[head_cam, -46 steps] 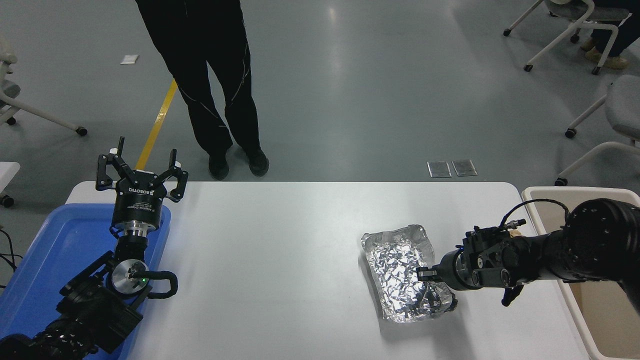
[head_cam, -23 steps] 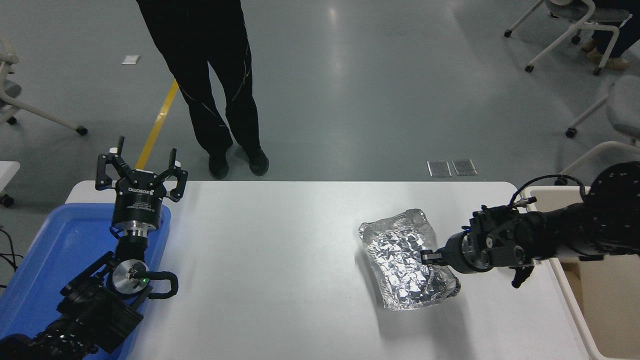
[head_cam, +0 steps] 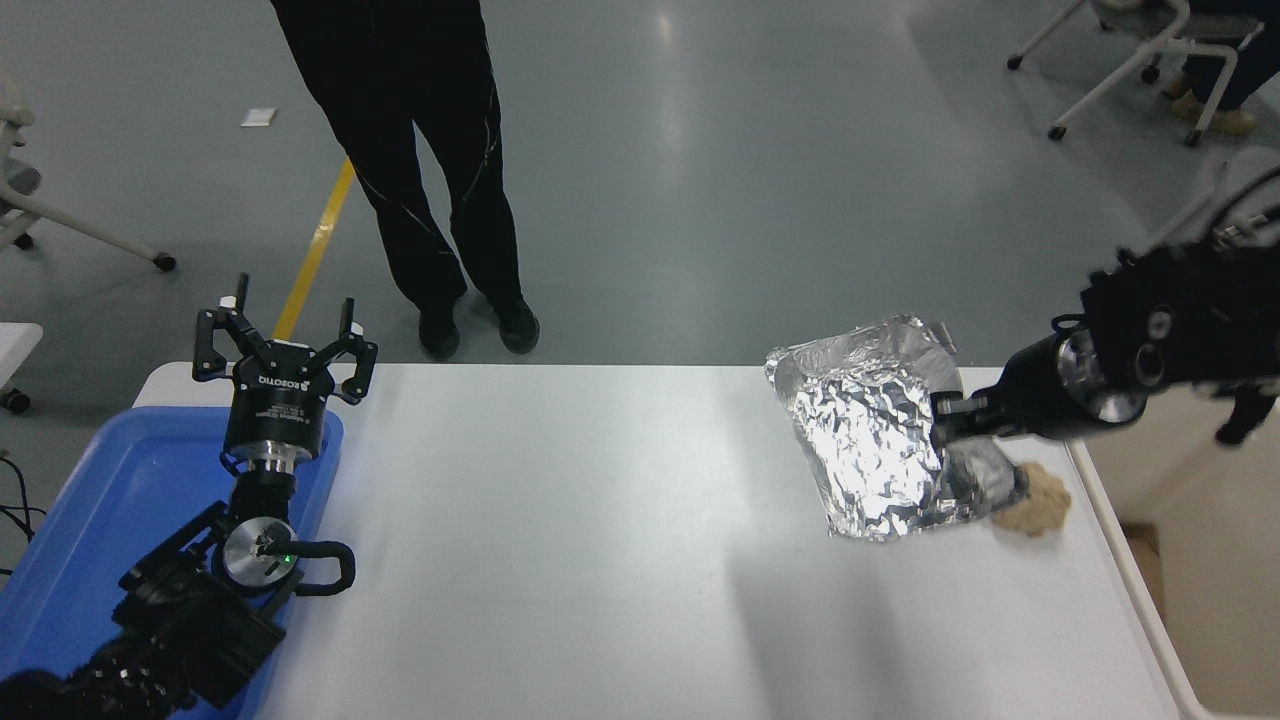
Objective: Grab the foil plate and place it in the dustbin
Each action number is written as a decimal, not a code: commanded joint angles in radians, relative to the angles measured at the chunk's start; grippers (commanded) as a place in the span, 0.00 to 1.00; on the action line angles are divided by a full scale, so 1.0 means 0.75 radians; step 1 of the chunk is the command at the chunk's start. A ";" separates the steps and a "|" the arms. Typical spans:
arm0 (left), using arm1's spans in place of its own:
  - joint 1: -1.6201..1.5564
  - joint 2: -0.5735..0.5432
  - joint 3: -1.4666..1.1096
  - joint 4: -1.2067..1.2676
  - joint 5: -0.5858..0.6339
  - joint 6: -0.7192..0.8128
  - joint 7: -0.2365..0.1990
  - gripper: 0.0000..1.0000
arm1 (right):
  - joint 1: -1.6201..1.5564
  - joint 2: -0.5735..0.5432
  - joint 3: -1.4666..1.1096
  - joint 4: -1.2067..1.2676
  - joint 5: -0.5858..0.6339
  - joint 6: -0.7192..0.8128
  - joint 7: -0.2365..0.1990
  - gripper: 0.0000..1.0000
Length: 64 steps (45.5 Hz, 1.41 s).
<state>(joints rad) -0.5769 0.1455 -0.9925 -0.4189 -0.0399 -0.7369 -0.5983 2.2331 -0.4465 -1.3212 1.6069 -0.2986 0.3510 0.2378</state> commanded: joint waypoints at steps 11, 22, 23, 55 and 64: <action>0.002 0.000 0.000 0.000 0.000 0.001 0.000 0.99 | 0.602 -0.102 -0.085 0.101 -0.001 0.477 0.082 0.00; 0.002 0.000 0.000 0.000 -0.002 0.003 0.000 0.99 | 0.579 -0.129 -0.114 0.052 -0.011 0.477 0.082 0.00; 0.002 0.000 0.000 0.000 0.000 0.001 -0.002 0.99 | 0.567 -0.131 -0.118 0.040 -0.011 0.473 0.082 0.00; 0.002 0.000 0.000 0.000 0.000 0.001 0.000 0.99 | -1.050 -0.382 0.507 -1.381 0.016 0.189 0.067 0.00; 0.002 0.000 0.000 0.000 0.000 0.001 0.000 0.99 | -1.496 -0.337 0.853 -1.686 0.044 0.105 0.063 0.00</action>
<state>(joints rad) -0.5754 0.1457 -0.9925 -0.4189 -0.0400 -0.7360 -0.5982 1.5340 -0.7146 -0.9704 0.6501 -0.2890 0.5107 0.2900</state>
